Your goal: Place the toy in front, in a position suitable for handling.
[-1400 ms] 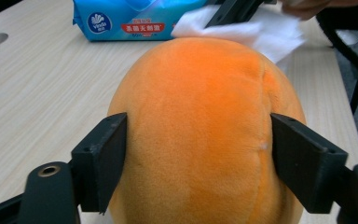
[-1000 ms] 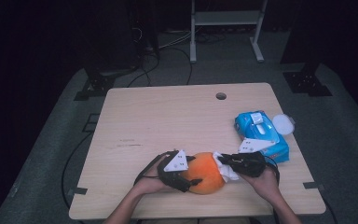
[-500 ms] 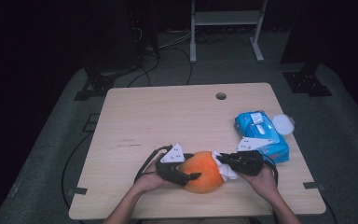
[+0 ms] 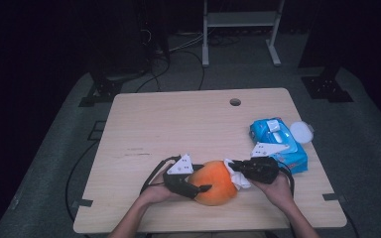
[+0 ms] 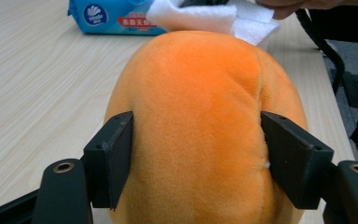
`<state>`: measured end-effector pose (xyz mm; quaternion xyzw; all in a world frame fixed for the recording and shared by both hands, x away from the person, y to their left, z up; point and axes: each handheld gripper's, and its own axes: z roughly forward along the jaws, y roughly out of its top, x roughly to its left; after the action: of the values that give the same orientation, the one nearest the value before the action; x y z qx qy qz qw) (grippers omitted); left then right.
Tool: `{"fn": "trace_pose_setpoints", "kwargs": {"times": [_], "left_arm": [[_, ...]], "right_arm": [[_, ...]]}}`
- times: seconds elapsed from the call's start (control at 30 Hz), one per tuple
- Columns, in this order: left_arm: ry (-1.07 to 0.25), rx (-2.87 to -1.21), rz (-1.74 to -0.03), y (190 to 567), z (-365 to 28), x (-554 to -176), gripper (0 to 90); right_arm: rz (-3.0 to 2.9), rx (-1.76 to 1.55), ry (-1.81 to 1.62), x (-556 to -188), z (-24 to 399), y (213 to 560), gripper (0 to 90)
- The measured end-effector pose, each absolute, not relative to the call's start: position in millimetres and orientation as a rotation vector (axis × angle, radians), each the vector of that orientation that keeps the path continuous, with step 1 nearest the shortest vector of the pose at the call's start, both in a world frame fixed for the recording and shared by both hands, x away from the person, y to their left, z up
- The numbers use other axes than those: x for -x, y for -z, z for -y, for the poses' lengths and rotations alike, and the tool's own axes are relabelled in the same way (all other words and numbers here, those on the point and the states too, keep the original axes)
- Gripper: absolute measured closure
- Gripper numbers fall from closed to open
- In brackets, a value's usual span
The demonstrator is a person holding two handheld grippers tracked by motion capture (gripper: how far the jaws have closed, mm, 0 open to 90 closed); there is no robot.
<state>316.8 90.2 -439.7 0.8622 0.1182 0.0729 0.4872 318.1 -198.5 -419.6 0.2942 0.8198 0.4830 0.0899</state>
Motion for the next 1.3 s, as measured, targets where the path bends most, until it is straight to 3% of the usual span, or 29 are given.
{"fn": "trace_pose_setpoints", "kwargs": {"times": [0.3,0.53,0.87,1.03,1.13,1.3], "left_arm": [[-0.122,-2.065,-0.366,441,-107,-329,28.5],[-0.15,-2.086,-0.327,440,-98,-323,29.3],[-0.124,-2.072,-0.381,441,-102,-328,27.3],[-0.177,-2.092,-0.367,439,-91,-320,27.0],[-0.21,-2.113,-0.324,436,-79,-311,25.8],[-0.102,-2.052,-0.335,431,-86,-317,17.4]], "right_arm": [[-2.553,-0.883,-1.409,-304,206,437,83.6],[-2.465,-0.809,-1.511,-302,191,415,83.6],[-2.466,-0.883,-1.378,-302,200,429,83.6],[-2.427,-0.786,-1.442,-294,186,411,83.6],[-2.423,-0.779,-1.442,-296,183,408,83.6],[-2.46,-0.829,-1.388,-299,199,421,83.5]]}}
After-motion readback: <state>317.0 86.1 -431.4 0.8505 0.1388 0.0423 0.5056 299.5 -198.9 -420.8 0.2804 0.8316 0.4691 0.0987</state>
